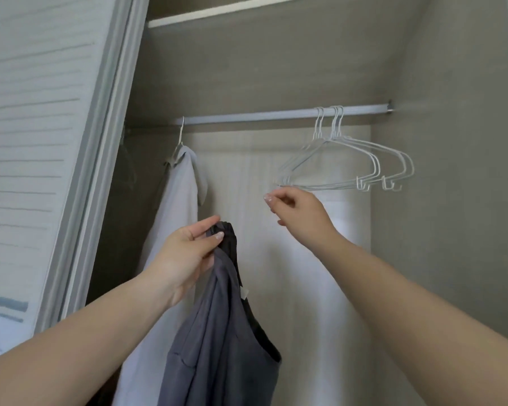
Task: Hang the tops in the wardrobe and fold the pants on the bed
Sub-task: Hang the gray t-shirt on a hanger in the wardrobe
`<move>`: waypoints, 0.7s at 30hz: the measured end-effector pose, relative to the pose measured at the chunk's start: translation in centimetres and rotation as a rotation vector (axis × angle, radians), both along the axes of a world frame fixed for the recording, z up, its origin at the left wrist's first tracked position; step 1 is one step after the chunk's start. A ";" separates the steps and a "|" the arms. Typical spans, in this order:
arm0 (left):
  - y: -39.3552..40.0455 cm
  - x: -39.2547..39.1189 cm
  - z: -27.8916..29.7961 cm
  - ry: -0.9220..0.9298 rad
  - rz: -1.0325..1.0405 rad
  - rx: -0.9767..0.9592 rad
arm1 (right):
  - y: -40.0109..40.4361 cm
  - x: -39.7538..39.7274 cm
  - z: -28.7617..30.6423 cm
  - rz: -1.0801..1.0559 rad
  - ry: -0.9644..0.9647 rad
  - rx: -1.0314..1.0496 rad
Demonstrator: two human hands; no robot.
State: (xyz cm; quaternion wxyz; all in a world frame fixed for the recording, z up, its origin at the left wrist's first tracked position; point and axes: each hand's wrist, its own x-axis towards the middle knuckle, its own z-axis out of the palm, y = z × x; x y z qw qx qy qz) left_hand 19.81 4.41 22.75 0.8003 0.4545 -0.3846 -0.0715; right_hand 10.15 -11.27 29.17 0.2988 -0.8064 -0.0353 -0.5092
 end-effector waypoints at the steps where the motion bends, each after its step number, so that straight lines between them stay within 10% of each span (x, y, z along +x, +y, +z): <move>1: -0.7 0.5 0.8 -0.015 0.014 -0.008 | -0.8 0.3 1.4 -0.070 -0.025 -0.046; 10: -7.5 5.8 7.9 -0.126 0.136 -0.035 | -10.0 2.5 10.8 -1.138 0.087 -0.701; 21: -14.4 9.0 10.5 -0.156 0.083 -0.060 | -15.9 1.2 13.6 -1.414 0.246 -0.618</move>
